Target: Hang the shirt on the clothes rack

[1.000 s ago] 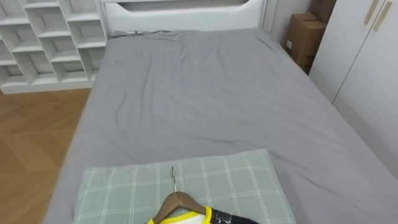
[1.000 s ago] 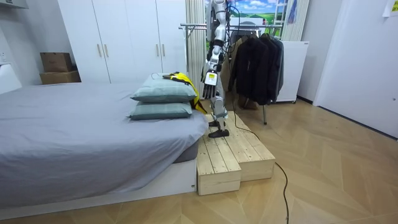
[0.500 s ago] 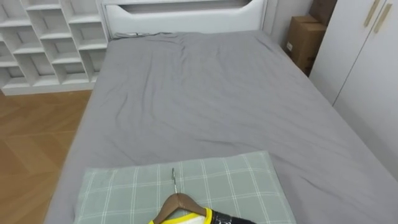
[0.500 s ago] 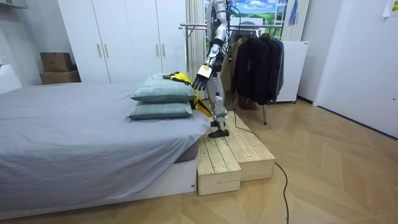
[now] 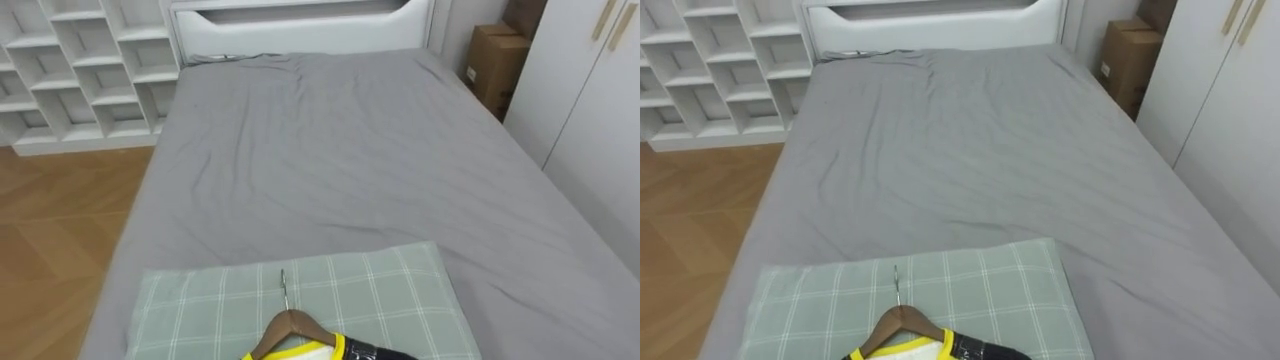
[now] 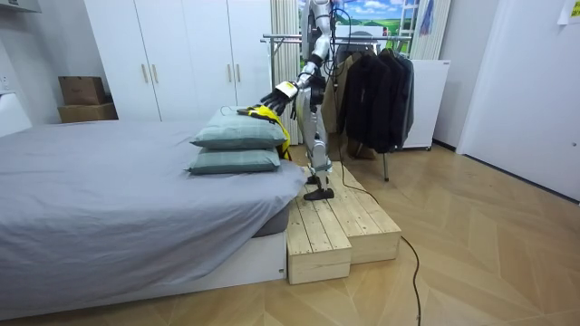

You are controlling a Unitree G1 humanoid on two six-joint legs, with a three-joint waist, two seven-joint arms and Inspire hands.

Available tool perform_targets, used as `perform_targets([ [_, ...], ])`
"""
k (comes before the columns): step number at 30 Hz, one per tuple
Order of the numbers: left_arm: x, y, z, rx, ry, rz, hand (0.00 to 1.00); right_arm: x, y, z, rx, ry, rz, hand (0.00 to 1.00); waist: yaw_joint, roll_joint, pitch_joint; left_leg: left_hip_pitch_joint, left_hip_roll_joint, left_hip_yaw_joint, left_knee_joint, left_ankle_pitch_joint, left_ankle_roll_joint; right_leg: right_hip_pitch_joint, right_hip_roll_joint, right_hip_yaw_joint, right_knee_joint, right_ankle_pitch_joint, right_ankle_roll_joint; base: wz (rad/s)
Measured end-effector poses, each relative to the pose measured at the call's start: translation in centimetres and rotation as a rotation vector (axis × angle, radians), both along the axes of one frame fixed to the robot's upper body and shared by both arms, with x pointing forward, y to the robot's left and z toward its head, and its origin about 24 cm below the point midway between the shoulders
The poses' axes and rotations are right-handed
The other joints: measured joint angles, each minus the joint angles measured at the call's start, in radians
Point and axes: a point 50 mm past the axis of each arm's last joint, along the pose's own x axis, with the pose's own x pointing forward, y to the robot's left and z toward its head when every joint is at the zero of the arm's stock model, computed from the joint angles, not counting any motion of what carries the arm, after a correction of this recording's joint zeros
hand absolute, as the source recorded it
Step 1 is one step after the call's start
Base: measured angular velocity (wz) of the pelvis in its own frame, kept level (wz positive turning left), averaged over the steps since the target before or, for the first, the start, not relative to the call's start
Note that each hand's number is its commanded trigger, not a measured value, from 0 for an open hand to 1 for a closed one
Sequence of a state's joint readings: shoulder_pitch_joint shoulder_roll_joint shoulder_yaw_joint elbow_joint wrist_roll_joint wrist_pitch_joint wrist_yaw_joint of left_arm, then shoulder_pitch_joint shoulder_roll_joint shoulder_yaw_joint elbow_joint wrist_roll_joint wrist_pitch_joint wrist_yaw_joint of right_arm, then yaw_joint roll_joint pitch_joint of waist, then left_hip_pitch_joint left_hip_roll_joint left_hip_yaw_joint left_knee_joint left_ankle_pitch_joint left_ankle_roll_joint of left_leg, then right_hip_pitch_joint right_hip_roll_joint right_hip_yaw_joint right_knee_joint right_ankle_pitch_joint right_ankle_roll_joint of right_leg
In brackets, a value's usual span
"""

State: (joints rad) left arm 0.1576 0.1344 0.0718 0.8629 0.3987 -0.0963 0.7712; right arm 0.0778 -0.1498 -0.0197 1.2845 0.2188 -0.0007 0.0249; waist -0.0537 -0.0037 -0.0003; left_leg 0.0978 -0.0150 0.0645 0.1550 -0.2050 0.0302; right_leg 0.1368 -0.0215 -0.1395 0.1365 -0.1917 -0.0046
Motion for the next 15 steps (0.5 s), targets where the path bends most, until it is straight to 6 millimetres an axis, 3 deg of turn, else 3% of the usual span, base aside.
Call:
perform_targets([
  [7,2.4,-1.7,1.4,0.118,-0.055,-0.24,0.0,0.3,0.1,0.0,0.005,-0.01,0.007,0.0,-0.004,-0.008,-0.0015,0.0,-0.001,-0.011,0.002,0.0,0.0,0.002,0.0,-0.003,-0.002,0.0,0.0,0.0],
  [15,3.0,-2.7,1.5,0.157,-0.055,-0.345,0.0,0.8,0.3,0.0,0.002,-0.023,0.035,0.0,-0.024,-0.01,-0.0001,0.0,-0.003,-0.011,0.011,0.0,0.0,0.005,-0.003,-0.004,-0.001,0.0,0.0,0.0],
])
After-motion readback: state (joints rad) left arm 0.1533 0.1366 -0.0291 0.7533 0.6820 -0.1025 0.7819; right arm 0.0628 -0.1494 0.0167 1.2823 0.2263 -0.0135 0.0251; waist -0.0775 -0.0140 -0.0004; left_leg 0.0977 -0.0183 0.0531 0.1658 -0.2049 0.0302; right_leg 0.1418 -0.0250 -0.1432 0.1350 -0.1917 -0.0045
